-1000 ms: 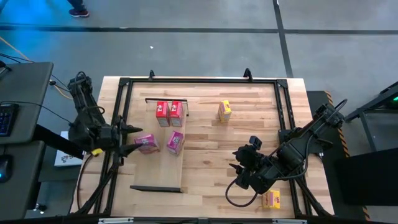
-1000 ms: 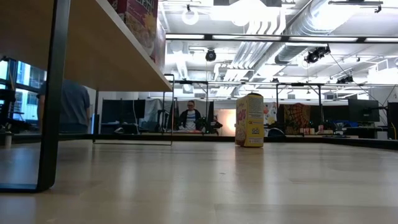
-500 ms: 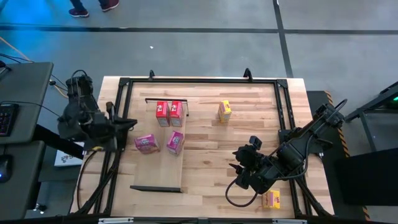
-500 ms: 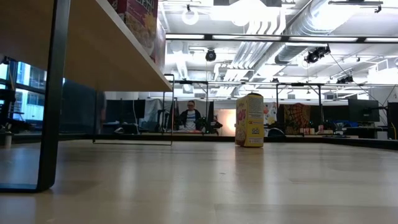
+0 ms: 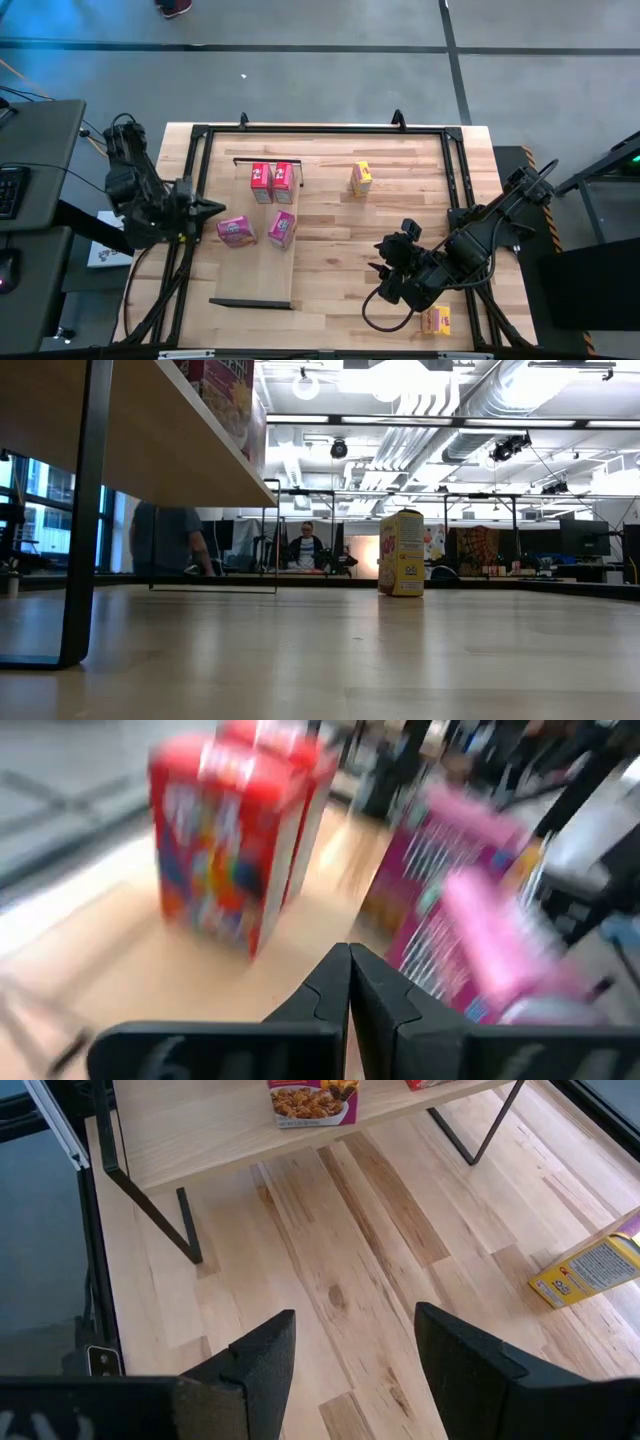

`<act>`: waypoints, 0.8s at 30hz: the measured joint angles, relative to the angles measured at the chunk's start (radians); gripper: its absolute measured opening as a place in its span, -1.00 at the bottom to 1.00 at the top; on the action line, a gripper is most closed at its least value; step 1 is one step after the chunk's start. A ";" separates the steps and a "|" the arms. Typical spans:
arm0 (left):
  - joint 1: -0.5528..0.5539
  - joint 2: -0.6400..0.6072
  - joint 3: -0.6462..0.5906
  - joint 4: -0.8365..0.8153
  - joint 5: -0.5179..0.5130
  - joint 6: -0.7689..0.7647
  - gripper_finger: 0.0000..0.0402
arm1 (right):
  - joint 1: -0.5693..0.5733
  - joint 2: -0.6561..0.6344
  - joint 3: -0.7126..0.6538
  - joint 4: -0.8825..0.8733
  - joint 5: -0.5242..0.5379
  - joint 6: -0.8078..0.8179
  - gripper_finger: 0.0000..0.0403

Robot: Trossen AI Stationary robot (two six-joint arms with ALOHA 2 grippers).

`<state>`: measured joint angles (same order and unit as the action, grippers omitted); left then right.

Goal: Stack cereal on shelf
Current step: Put the purple cereal box on the shelf aligned with the purple cereal box

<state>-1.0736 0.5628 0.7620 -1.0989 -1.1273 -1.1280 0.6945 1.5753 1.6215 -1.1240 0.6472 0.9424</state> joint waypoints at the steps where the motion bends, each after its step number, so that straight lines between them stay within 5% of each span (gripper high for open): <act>1: 0.013 0.003 0.000 -0.041 0.042 -0.043 -1.00 | 0.000 0.000 0.000 0.000 0.000 0.000 -0.03; 6: 0.079 0.032 0.000 -0.214 0.222 -0.256 -1.00 | 0.000 0.000 0.000 0.000 0.005 0.000 -0.03; 11: 0.093 0.106 0.000 -0.140 0.368 -0.262 -1.00 | 0.000 0.000 0.000 0.000 0.035 -0.007 -0.03; 24: 0.093 0.254 0.000 0.021 0.360 -0.248 -1.00 | 0.000 0.000 0.000 0.000 0.043 -0.005 -0.03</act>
<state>-0.9810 0.8172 0.7616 -1.0784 -0.7672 -1.3760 0.6945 1.5753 1.6215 -1.1244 0.6899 0.9375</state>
